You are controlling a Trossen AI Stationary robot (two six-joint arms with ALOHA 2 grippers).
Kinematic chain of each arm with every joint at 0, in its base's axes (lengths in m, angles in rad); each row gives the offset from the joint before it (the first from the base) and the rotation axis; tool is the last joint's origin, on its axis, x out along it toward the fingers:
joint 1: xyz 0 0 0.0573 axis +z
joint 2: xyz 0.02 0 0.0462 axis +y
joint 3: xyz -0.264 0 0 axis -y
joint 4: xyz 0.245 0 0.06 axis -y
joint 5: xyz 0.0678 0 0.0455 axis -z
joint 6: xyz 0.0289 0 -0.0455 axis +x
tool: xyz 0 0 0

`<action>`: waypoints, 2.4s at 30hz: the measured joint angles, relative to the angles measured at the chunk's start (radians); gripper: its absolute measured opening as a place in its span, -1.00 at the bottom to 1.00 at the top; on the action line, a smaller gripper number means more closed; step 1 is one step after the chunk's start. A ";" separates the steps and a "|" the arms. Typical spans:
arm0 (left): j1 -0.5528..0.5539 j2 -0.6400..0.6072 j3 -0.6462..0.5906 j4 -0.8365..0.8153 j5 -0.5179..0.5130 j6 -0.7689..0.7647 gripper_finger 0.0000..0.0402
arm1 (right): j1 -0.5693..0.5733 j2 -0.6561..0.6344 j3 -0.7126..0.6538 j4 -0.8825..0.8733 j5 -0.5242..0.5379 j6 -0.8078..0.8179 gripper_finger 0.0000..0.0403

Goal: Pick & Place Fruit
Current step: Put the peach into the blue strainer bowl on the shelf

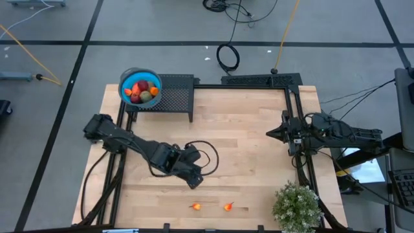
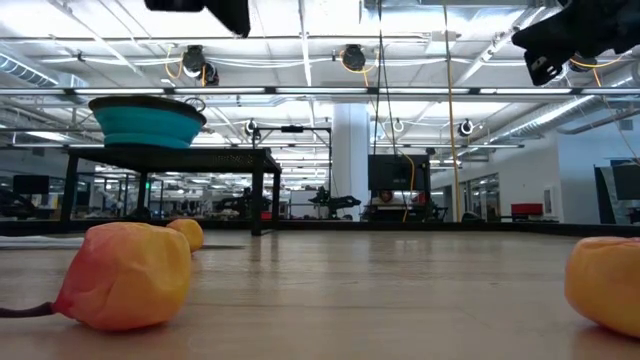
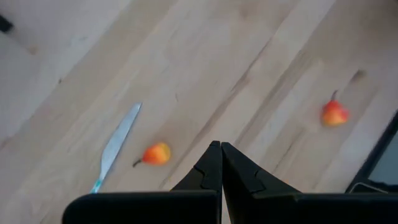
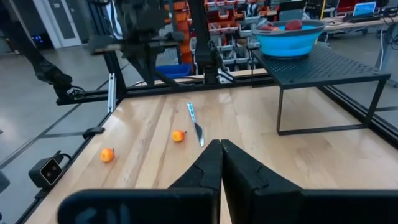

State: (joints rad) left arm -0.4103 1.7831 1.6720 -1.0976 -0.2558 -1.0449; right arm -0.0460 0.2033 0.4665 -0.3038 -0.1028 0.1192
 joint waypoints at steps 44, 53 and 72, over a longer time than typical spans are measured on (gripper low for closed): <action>0.031 0.142 -0.135 -0.074 0.062 0.778 0.10 | 0.000 -0.038 -0.030 -0.003 -0.033 -0.008 -1.00; 0.029 0.144 -0.272 0.104 0.073 0.924 0.22 | 0.000 -0.038 -0.030 -0.003 -0.031 -0.008 -1.00; 0.028 0.141 -0.440 0.340 0.109 1.002 0.22 | 0.000 -0.038 -0.030 -0.002 -0.025 0.000 -1.00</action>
State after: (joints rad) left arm -0.3820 1.9244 1.2319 -0.7574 -0.1467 -0.0430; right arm -0.0463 0.1654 0.4370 -0.3054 -0.1278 0.1188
